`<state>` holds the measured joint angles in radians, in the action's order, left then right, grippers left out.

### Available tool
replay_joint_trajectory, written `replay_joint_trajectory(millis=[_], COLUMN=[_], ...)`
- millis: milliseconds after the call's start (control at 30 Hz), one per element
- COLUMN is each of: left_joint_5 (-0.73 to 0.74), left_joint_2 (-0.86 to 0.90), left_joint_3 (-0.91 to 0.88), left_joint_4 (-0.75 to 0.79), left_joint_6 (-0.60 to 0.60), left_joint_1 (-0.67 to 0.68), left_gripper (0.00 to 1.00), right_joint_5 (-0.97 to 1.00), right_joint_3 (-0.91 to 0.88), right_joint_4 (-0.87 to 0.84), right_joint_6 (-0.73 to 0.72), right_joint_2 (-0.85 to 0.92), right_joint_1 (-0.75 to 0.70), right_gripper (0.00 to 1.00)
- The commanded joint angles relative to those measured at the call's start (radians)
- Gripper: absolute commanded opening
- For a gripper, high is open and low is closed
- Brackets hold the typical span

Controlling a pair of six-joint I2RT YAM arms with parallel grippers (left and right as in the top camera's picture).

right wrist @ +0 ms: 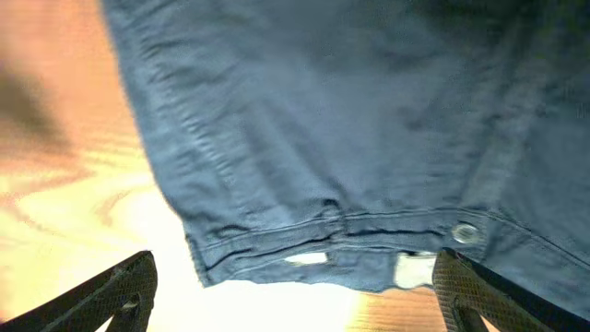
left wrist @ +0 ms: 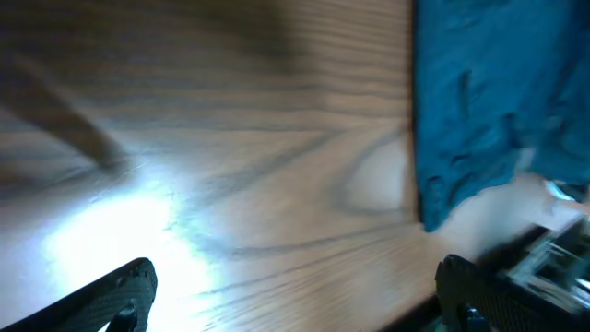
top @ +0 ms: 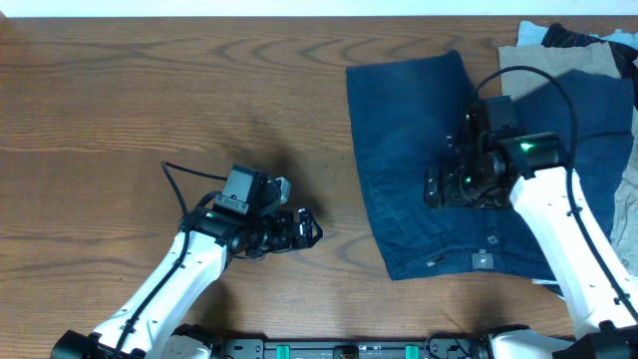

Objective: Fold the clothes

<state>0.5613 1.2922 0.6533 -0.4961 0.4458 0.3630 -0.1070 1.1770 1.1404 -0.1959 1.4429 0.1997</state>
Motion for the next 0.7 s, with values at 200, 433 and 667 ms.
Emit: replay_joint_trajectory(millis=[200, 433, 667], left_joint_5=[-0.325, -0.328, -0.328], left_joint_2=[0.0, 0.0, 0.0], left_joint_3=[0.007, 0.007, 0.007], left_joint_4=[-0.114, -0.12, -0.125], left_joint_6=[0.002, 0.002, 0.001], left_joint_1=[0.002, 0.002, 0.002], left_gripper=[0.98, 0.98, 0.98], right_joint_5=[-0.048, -0.034, 0.123], right_joint_3=[-0.157, -0.329, -0.384], right_joint_4=[-0.143, -0.374, -0.408], right_joint_6=[-0.042, -0.103, -0.212], right_joint_2=[0.031, 0.085, 0.171], right_joint_1=[0.235, 0.39, 0.477], right_gripper=[0.93, 0.79, 0.66])
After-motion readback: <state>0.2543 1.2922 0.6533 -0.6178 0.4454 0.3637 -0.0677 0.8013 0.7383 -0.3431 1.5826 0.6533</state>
